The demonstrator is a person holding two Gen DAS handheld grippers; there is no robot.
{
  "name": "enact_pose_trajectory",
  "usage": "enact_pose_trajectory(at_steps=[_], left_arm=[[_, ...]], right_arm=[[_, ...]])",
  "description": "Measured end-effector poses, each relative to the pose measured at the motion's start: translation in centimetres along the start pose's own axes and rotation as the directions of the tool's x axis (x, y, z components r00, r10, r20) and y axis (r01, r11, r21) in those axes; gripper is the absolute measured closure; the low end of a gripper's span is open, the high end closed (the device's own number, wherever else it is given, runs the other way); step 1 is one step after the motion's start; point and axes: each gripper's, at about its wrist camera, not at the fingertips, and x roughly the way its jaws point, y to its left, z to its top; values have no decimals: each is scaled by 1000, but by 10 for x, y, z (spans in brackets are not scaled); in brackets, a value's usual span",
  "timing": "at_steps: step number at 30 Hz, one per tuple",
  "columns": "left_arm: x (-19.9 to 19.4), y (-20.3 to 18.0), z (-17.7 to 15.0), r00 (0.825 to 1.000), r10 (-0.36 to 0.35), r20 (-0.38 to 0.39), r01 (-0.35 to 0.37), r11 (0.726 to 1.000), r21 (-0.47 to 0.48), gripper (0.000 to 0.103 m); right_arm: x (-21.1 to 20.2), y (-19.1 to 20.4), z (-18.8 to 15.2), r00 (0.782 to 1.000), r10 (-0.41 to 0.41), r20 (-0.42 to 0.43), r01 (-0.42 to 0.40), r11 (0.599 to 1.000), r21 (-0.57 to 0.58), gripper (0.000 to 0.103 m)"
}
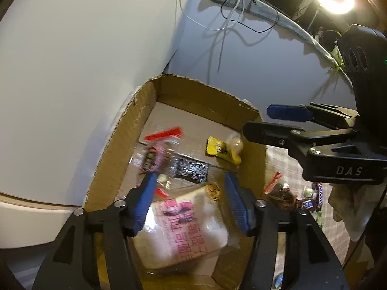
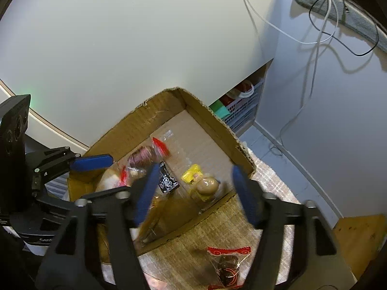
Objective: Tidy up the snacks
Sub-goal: 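Carry both held snacks toward the cardboard box and release them, then move the left gripper to the orange round candy while the right moves to the green packet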
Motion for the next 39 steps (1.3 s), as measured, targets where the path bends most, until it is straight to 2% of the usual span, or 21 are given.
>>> enact_pose_trajectory(at_steps=[1, 5, 7, 10, 14, 20, 23, 30, 35, 39], left_arm=[[-1, -1, -1, 1000, 6, -1, -6, 1000, 0, 34], [-10, -6, -6, 1000, -6, -2, 6, 1000, 1, 33], [-16, -11, -9, 1000, 2, -3, -2, 1000, 16, 28], [-26, -24, -19, 1000, 19, 3, -20, 998, 65, 26], [-34, -38, -39, 1000, 12, -10, -11, 994, 108, 26], [-41, -65, -75, 999, -15, -38, 22, 983, 182, 26], [-39, -86, -97, 997, -35, -76, 52, 968, 247, 26], [-22, -133, -142, 983, -76, -169, 133, 923, 361, 26], [-12, -163, -166, 979, -82, -186, 156, 890, 428, 26], [0, -175, -182, 983, -46, -177, 127, 866, 483, 26]], right_arm=[[-3, -1, 0, 1000, -1, 5, 1, 1000, 2, 31], [-16, -5, -5, 1000, -20, 12, 20, 1000, 8, 31], [-24, -7, -11, 1000, -25, 17, 25, 1000, 13, 30], [-38, -13, -25, 999, -44, 25, 43, 999, 18, 25], [-59, -24, -51, 997, -67, 30, 66, 997, 40, 24], [-90, -53, -108, 994, -105, 18, 102, 986, 129, 24], [-101, -68, -141, 992, -128, 0, 126, 977, 172, 24], [-106, -83, -217, 977, -197, -77, 207, 962, 179, 24], [-99, -88, -256, 976, -183, -122, 206, 955, 214, 24], [-92, -91, -281, 975, -180, -134, 209, 945, 252, 24]])
